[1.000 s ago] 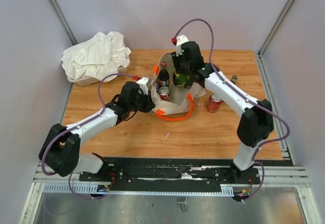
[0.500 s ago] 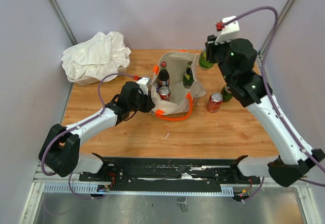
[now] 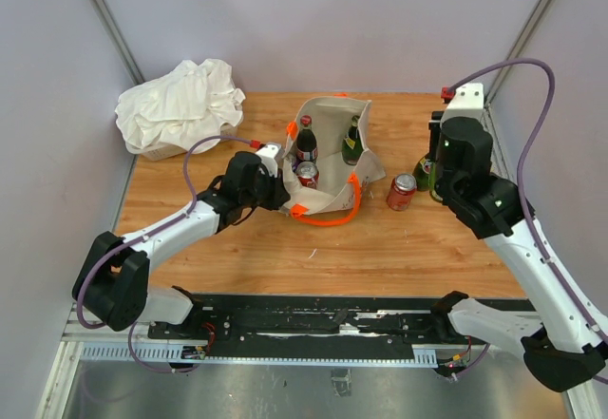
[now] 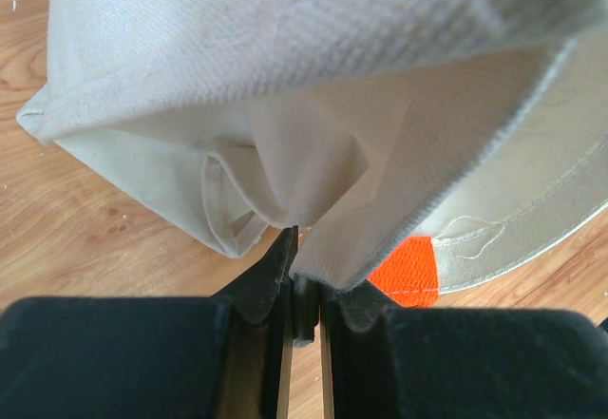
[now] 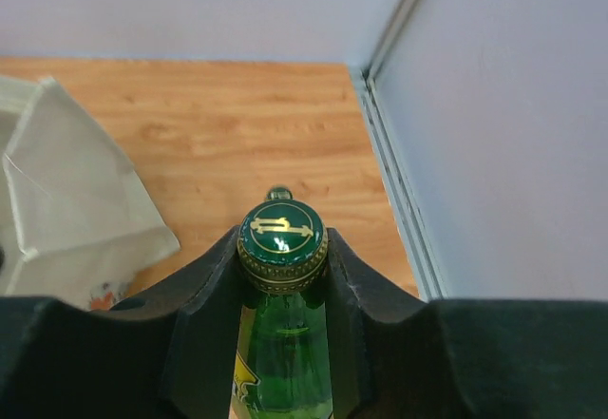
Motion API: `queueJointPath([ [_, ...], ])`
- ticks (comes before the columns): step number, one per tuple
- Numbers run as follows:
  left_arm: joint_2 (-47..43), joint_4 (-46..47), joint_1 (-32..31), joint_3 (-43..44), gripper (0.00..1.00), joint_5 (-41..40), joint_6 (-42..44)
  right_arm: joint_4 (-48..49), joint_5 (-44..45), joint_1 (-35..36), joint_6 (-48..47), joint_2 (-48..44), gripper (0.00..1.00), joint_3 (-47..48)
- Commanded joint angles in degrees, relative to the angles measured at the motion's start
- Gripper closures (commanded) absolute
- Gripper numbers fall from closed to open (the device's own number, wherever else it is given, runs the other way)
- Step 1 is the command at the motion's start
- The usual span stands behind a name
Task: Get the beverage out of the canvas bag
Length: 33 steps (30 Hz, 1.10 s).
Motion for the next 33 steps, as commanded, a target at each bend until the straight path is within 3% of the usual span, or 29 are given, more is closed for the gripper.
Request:
queueJointPath([
  [1,1.3,-2.7,0.4,1.3,0.85,-3.6,2.3,-3.5,2.6,-2.8,9.7,-2.5,0.99,-3.5],
  [8,1.7,-3.5,0.3,2.0,0.85,-3.3,2.2,-6.0,-6.4,-12.0,16.9,-2.7,0.99,-12.2],
  [13,2.1,-3.5,0.4,1.8,0.85,-3.0,1.7,-1.4,-12.0,-17.3,19.1,-2.3,0.99,-18.6],
  [28,4.2,-2.4,0.4,2.0,0.85,-2.9,0.5,27.4,-15.5,-18.5,14.5,-7.3,0.99,-38.5],
  [33,4.8,-2.5,0.4,2.1,0.85,-2.7,0.4,30.3,-15.0,-18.5,14.6,-7.5,0.99,-40.5],
])
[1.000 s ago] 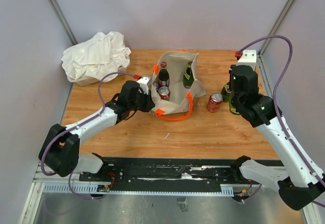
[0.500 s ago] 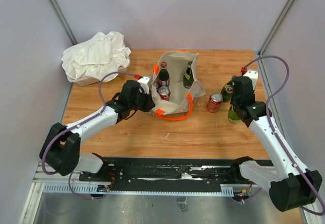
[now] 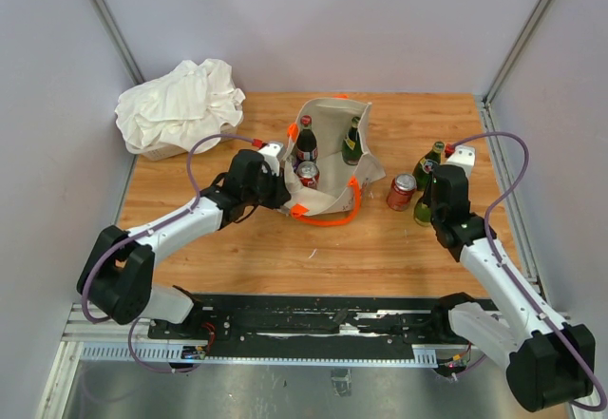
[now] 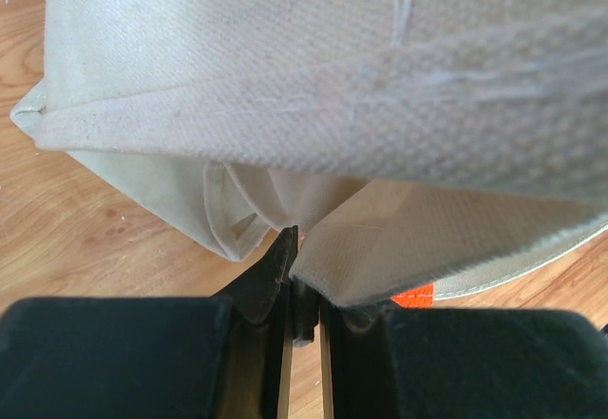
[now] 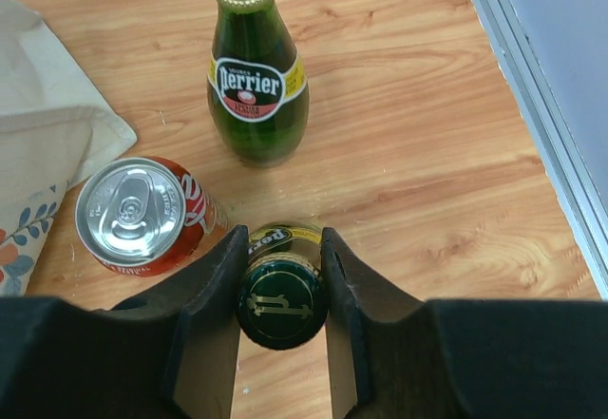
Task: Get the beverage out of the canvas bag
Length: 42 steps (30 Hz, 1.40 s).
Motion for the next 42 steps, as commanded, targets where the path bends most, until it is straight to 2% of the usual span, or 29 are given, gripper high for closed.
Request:
queueJointPath([
  [1,2.5,-1.3,0.4,0.5,0.85,-2.8,0.7,12.2,1.9,-0.8,-0.8,-1.5,0.99,0.9],
  [4,2.8,-1.2,0.3,0.6,0.85,-2.7,0.9,10.6,2.3,-1.0,0.3,0.3,0.97,2.2],
  [6,2.9,-1.2,0.4,0.8,0.85,-2.6,0.9,9.6,2.9,-1.0,0.7,1.3,0.86,3.0],
  [8,3.0,-1.4,0.4,1.0,0.85,-2.4,1.0,8.8,3.1,-1.2,1.0,2.2,0.79,3.8],
  [12,2.9,-1.6,0.4,1.1,0.85,-2.5,1.1,7.6,3.5,-1.5,1.4,3.1,0.54,4.3],
  [15,2.5,-1.8,0.4,1.0,0.85,-2.6,1.3,6.8,3.8,-1.5,1.8,3.5,0.28,4.3],
  [20,2.4,-2.1,0.4,0.9,0.85,-2.8,1.6,6.5,3.2,-1.6,1.7,3.2,0.18,4.6],
  [25,1.7,-1.8,0.4,0.5,0.85,-2.9,2.0,6.7,-3.9,-1.3,-1.4,2.3,0.18,7.9],
  [29,1.4,-1.5,0.4,0.1,0.85,-2.5,2.0,2.8,-7.4,1.1,-5.7,4.2,0.18,16.5],
  [34,1.3,-0.9,0.4,0.0,0.85,-2.0,1.8,-2.1,-7.2,9.3,-12.3,10.6,0.32,30.0],
  [38,0.7,-0.8,0.4,0.2,0.85,-1.6,1.5,-5.3,-11.9,13.5,-13.1,18.7,0.48,40.7],
  [42,0.3,-0.9,0.4,0.7,0.84,-0.8,1.2,-7.6,-17.7,15.9,-13.0,27.2,0.50,48.5],
])
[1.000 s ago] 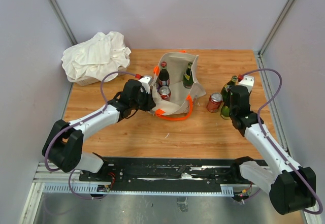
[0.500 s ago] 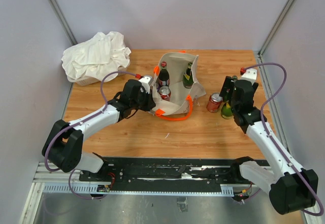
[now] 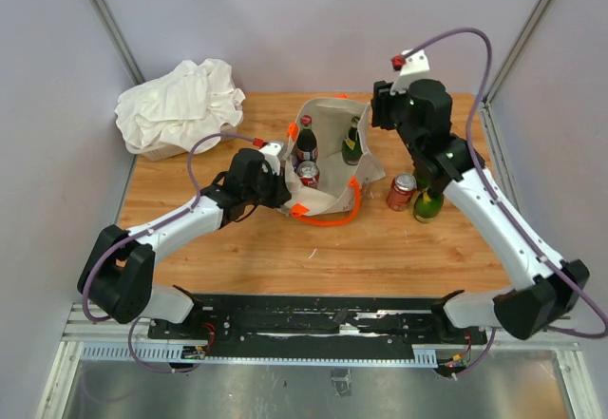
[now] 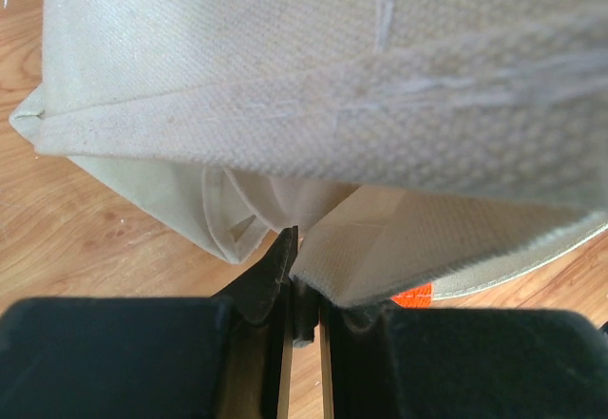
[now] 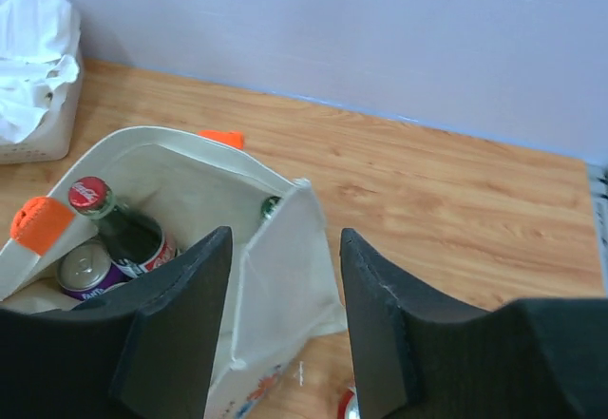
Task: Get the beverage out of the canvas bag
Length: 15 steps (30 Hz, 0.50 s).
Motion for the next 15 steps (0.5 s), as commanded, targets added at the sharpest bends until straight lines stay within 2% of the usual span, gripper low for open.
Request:
queueJointPath([
  [1,-0.2,-0.8,0.3,0.3,0.84,-0.7,1.0,-5.6,-6.5,3.7,-2.2,8.9,0.52,7.5],
  [5,-0.4,-0.8,0.3,1.4,0.85,0.2,0.8,-8.1,-7.7,6.7,-2.1,16.7,0.73,13.1],
  [7,-0.4,-0.6,0.3,1.7,0.85,0.7,0.7,-8.4,-9.6,7.3,-0.7,19.7,0.79,14.6],
  [11,-0.7,-0.2,0.3,1.9,0.85,0.9,0.5,-9.9,-10.6,7.4,2.5,24.4,0.78,17.2],
  [15,-0.6,-0.1,0.3,2.0,0.85,1.1,0.6,-13.3,-6.7,7.3,3.5,28.2,0.70,19.0],
])
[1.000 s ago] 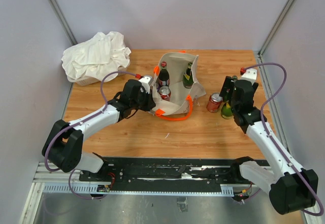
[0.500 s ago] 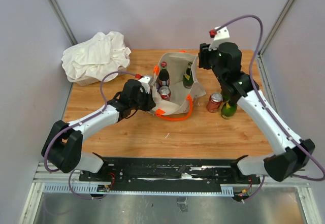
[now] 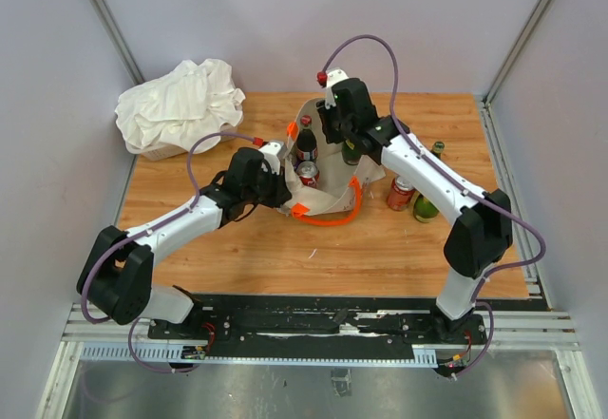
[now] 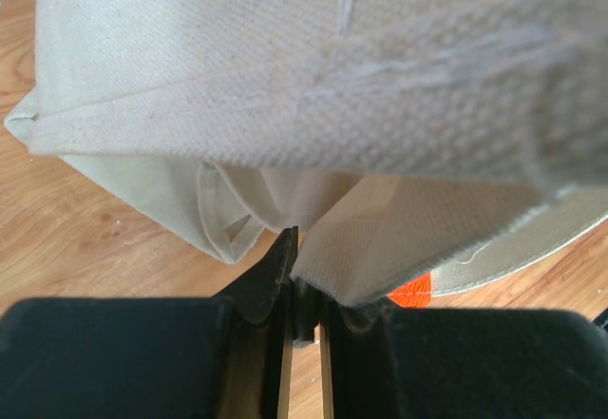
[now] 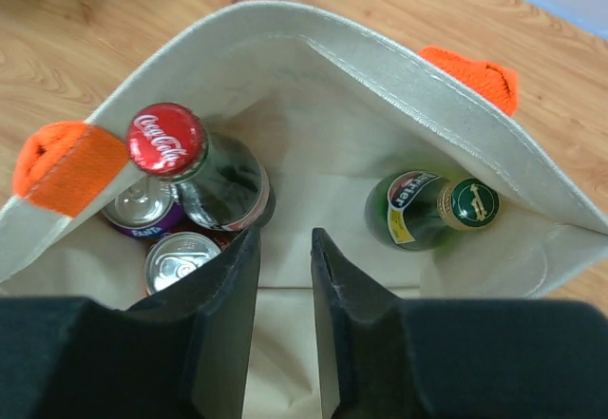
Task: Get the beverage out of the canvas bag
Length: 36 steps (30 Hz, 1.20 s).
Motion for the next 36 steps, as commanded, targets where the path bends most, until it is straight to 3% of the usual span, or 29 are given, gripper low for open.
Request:
queueJointPath([
  [1,0.1,0.5,0.3,1.6,0.85,0.1,0.7,-5.1,4.3,0.2,2.6,2.4,0.69,4.1],
  [9,0.3,-0.1,0.3,2.0,0.85,0.0,1.3,-9.6,14.8,-2.4,5.4,4.9,0.51,3.5],
  [12,0.5,-0.6,0.3,2.3,0.85,-0.2,1.8,-9.5,17.2,-3.4,6.6,5.3,0.48,3.1],
  [16,0.7,-1.1,0.3,2.5,0.85,-0.2,2.2,-7.7,19.9,-4.2,7.0,5.9,0.34,2.7],
  [20,0.7,-1.1,0.3,2.5,0.85,-0.6,2.3,-6.2,22.3,-5.1,7.6,7.5,0.29,3.0],
  [36,1.2,-1.3,0.3,1.9,0.86,-1.6,1.7,7.6,20.0,-8.6,6.2,11.0,0.31,1.3],
])
